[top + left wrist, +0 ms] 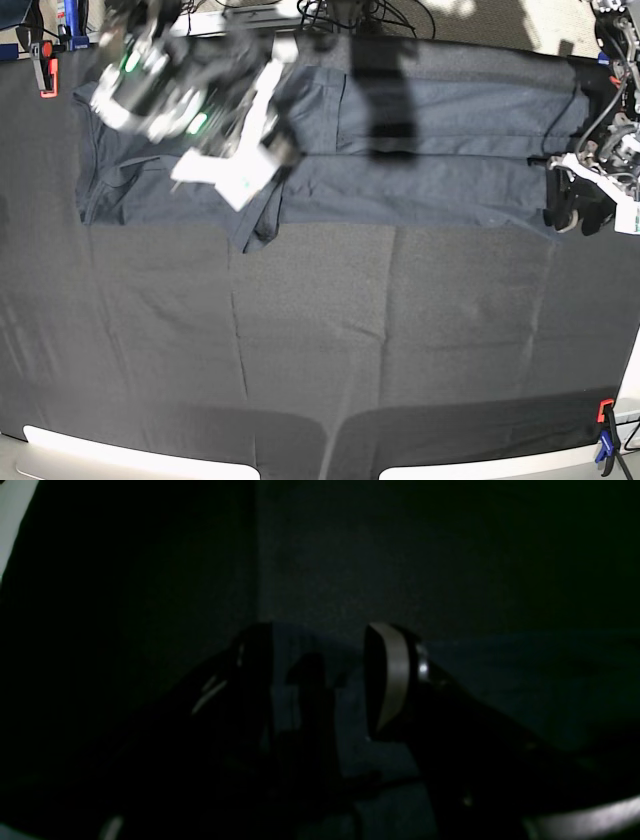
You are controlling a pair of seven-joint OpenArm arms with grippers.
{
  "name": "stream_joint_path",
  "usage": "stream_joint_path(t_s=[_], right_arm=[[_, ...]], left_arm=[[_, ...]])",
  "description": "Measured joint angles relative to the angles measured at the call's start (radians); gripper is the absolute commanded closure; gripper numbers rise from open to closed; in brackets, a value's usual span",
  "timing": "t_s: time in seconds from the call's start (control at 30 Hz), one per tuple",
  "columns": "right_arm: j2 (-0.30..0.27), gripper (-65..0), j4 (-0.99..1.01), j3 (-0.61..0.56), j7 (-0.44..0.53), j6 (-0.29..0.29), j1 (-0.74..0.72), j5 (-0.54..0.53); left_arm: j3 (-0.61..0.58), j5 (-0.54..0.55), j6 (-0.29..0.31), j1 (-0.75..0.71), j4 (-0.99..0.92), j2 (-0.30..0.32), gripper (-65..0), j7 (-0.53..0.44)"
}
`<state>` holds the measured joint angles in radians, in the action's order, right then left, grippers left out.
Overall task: Layout the t-shirt on the table in an organized manner, then fold the t-shirt properly
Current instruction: 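Pat the folded shirt edge near the right gripper flat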
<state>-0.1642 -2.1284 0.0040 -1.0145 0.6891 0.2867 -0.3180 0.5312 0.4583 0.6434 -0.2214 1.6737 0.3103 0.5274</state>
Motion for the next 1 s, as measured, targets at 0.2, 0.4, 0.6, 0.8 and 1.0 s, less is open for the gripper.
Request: stream_joint_path(t_s=[0.2,0.4,0.6,0.8,1.0], right_arm=[[-0.016,-28.8,0.144,-0.001,0.002,0.001,-0.076,-0.038],[-0.016,-28.7,0.271,-0.039,-0.050,0.002,-0.174,-0.068],[-0.044,-28.6,0.314,-0.099,-0.113,0.002,-0.182,-0.068],[-0.049,-22.8,0.314,-0.100,-0.114,-0.034,-0.185,-0.007],[-0.049,-11.0,0.314,-0.100,-0.114,-0.034,-0.184,0.016]], left_arm=[[0.000,0.000,0.000,0.000,0.000,0.000,-27.7,0.001],[0.000,0.000,0.000,0.000,0.000,0.000,-27.7,0.000],[0.000,0.000,0.000,0.000,0.000,0.000,-27.7,0.000],[0.000,0.000,0.000,0.000,0.000,0.000,-27.7,0.000],[0.000,0.000,0.000,0.000,0.000,0.000,-27.7,0.000]])
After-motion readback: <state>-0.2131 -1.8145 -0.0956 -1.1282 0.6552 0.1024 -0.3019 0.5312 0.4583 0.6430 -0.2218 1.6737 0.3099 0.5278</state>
